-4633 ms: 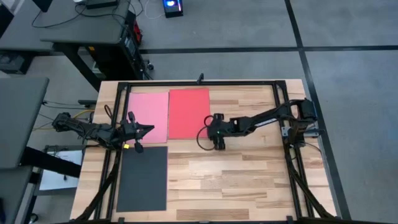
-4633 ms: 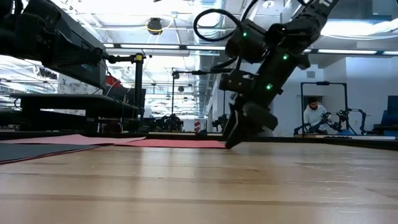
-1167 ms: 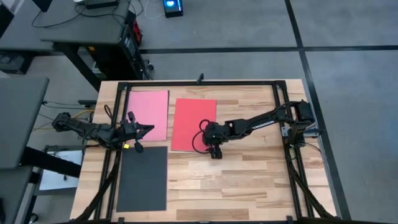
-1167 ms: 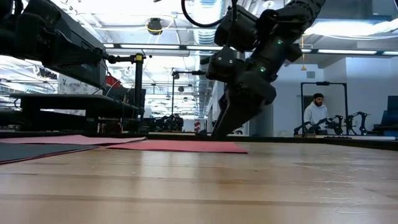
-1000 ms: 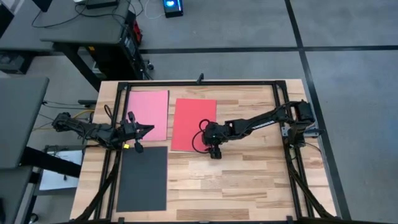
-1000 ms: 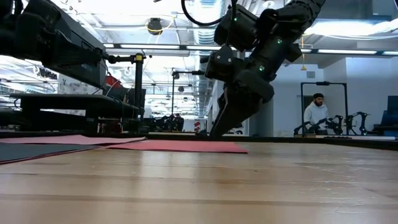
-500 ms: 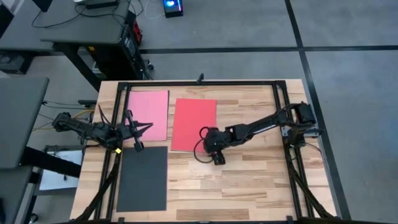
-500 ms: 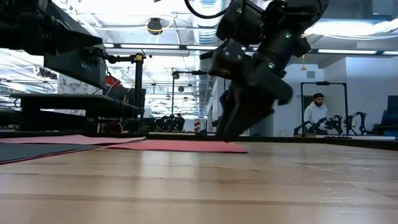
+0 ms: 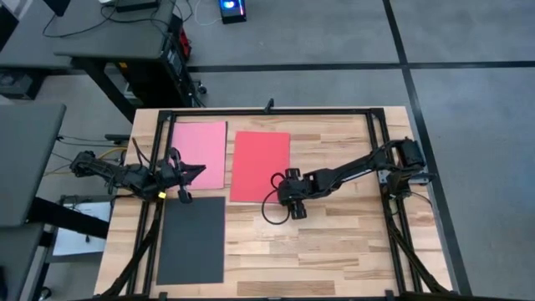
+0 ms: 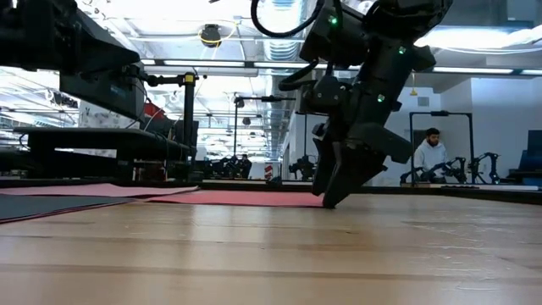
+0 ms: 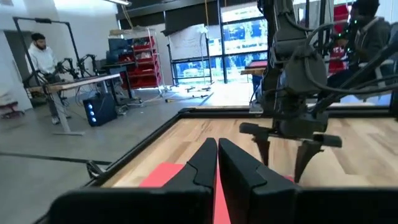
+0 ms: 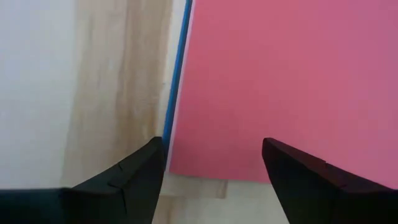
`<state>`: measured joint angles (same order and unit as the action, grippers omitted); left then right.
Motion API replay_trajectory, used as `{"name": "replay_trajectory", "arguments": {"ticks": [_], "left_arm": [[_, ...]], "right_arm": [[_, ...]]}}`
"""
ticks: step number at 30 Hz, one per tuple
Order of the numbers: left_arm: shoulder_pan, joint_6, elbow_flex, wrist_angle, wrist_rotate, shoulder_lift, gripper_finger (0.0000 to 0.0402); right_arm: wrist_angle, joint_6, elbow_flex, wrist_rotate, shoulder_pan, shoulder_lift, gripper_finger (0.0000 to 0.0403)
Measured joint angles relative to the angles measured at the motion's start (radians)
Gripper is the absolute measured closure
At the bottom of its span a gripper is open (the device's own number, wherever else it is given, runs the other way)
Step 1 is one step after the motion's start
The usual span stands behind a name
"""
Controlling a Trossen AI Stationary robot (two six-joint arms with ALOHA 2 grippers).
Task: Organize paper
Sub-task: Move the red paper to the top right of the table
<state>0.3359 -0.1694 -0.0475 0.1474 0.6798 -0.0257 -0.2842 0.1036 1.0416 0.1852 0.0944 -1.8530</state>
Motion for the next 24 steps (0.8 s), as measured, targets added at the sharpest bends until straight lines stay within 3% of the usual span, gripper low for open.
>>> {"name": "replay_trajectory", "arguments": {"ticks": [5, 9, 15, 19, 24], "left_arm": [[0.0, 0.125, -0.001, 0.063, 0.0, 0.0, 0.0402], [0.0, 0.133, -0.002, 0.069, 0.0, -0.001, 0.0402], [0.0, 0.152, -0.008, 0.091, -0.001, -0.054, 0.0402], [0.0, 0.199, -0.044, 0.07, -0.023, -0.164, 0.0402], [-0.028, 0.275, -0.137, 0.041, -0.024, -0.393, 0.0402]], "right_arm": [[-0.001, -0.008, 0.0, 0.0, -0.019, 0.0, 0.0205], [0.009, -0.033, 0.0, 0.0, -0.026, 0.0, 0.0241], [0.048, -0.043, 0.0, -0.004, -0.025, 0.0, 0.0251], [0.056, -0.043, 0.0, -0.004, -0.026, 0.0, 0.0246], [0.057, -0.043, 0.0, -0.004, -0.026, 0.0, 0.0238]]}}
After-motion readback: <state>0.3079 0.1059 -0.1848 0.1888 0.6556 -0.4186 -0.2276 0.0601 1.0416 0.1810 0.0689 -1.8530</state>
